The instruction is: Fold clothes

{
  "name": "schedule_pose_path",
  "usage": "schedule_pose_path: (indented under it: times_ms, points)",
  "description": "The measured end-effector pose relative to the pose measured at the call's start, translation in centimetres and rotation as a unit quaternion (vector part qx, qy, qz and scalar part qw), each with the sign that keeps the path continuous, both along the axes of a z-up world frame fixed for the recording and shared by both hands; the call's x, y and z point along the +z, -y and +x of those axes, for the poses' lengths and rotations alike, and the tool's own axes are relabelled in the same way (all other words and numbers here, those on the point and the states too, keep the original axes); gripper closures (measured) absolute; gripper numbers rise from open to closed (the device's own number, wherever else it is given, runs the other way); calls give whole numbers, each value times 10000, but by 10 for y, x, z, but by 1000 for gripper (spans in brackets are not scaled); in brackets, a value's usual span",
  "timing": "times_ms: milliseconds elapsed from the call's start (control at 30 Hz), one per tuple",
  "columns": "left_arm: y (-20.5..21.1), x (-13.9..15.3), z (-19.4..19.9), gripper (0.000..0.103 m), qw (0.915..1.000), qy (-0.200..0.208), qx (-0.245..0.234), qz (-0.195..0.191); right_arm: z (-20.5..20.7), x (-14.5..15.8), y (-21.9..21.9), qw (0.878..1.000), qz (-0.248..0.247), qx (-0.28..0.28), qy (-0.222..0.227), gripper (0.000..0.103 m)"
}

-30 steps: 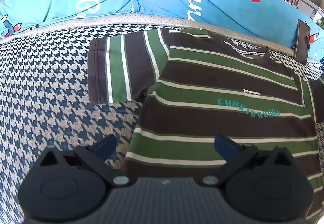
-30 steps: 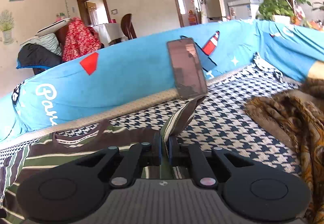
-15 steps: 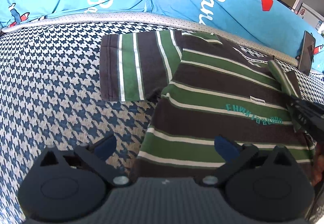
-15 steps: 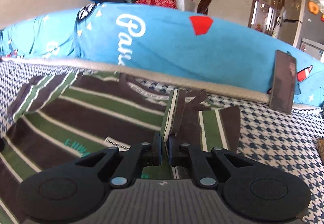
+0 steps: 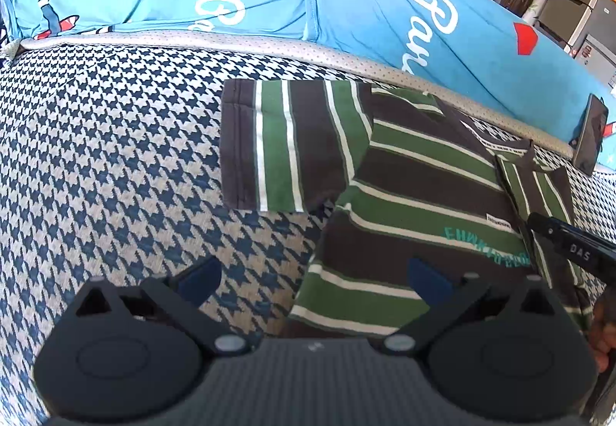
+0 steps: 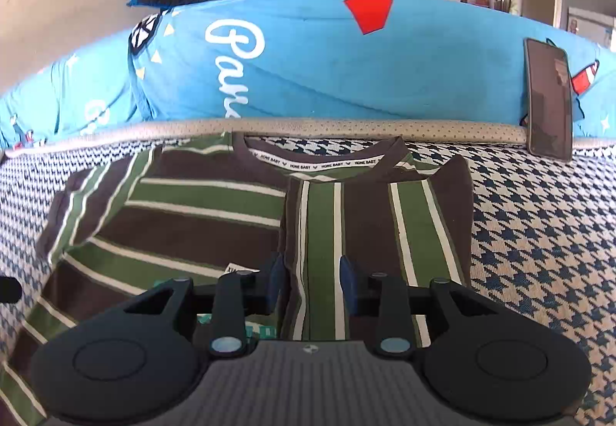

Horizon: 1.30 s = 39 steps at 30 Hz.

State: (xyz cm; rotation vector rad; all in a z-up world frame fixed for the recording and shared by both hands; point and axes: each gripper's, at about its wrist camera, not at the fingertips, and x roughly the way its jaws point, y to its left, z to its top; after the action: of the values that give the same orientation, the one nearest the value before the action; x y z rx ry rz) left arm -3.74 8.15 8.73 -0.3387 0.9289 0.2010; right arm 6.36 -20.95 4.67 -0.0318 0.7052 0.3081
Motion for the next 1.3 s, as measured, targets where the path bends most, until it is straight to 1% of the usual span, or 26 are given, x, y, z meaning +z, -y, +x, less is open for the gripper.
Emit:
schedule_pose_path:
  times_ms: [33,133,167,267,333,400,467,533,600,700,767,833,900,1000,1100,1300]
  points:
    - [-4,0,0,0,10000,-4,50,-41,1,0,4,9999,112,-86,-37,69]
    - [-16,2,2,0,9997,24,184,-138,9,-6,14,9987,199,-407,-225,69]
    - [-20,2,3,0,9997,28,215,-145,12,-10,18,9979,246,-479,-353,69]
    - [-32,2,7,0,9993,9,339,-173,13,-16,16,9980,66,-400,-487,68]
    - [-43,1,10,0,9986,-1,474,-218,9,-17,5,9984,-346,-248,-360,67]
    - [-53,1,13,0,9979,-4,610,-237,5,-16,0,9982,-476,-225,-279,66]
    - [-62,1,15,0,9970,-12,733,-232,3,-14,-3,9986,-428,-175,-273,66]
    - [-70,-1,19,0,9963,-53,834,-205,-2,-9,-7,9991,-260,-132,-303,64]
    - [-77,-3,22,0,9955,-75,913,-252,-7,-5,-14,9992,-84,-51,-389,54]
    - [-85,-4,25,0,9945,16,925,-496,-17,-3,-29,9983,48,87,-579,51]
    - [-89,-5,29,0,9938,138,855,-696,-28,-3,-42,9975,-30,313,-639,50]
    - [-92,-8,33,0,9922,241,784,-936,-40,-3,-56,9960,-111,543,-696,48]
    - [-98,-12,37,0,9883,332,763,-1279,-49,-6,-66,9945,-237,777,-666,41]
    - [-104,-16,45,0,9851,372,727,-1516,-60,-9,-77,9915,-478,1061,-580,40]
    - [-107,-19,53,0,9855,388,706,-1491,-62,-12,-81,9900,-651,1121,-550,39]
    - [-108,-29,68,0,9850,374,648,-1554,-56,-15,-75,9904,-547,985,-802,38]
